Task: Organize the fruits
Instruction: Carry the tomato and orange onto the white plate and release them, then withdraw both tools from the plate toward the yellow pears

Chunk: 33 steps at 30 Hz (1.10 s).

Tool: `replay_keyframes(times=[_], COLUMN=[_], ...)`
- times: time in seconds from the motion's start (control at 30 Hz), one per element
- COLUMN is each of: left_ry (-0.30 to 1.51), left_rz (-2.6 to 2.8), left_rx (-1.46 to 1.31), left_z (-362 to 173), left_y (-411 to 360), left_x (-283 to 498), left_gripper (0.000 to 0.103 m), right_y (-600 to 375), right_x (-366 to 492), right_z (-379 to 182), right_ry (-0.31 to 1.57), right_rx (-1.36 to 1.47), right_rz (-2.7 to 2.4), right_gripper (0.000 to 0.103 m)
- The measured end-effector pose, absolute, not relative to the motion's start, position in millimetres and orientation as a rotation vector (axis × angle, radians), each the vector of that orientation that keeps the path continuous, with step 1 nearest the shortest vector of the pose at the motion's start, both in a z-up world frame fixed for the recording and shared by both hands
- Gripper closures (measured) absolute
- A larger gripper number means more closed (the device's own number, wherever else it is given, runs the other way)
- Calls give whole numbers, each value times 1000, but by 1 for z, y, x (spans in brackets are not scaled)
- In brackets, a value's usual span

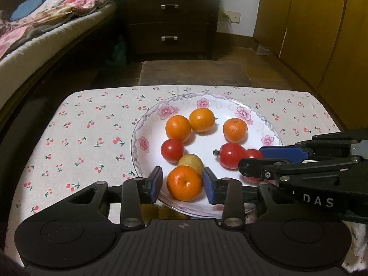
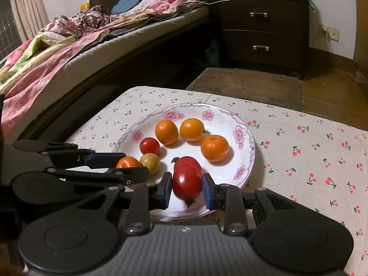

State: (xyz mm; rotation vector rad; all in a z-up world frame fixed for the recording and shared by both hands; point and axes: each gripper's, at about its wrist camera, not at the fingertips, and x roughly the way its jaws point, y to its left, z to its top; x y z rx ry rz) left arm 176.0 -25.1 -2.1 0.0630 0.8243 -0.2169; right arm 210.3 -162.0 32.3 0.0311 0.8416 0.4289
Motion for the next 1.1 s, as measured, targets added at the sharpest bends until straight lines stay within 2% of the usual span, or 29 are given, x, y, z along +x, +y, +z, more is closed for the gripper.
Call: replay_keyframes(times=[0.27, 0.53, 0.73, 1.1], left_ry=[805, 779, 759, 802], left_rz=[-206, -207, -195, -161], left_rx=[46, 23, 6, -40], left_z=[5, 15, 23, 24], left_y=[-20, -13, 2, 44], left_x=[176, 172, 163, 150], left_gripper=[41, 40, 35, 34], right_y=[-168, -168, -164, -124], right_x=[211, 207, 199, 141], right_z=[36, 43, 47, 54], right_ry=[824, 799, 795, 804], right_rx=[53, 62, 57, 26], right_rz=[416, 428, 458, 632], right_gripper=[48, 48, 48, 48])
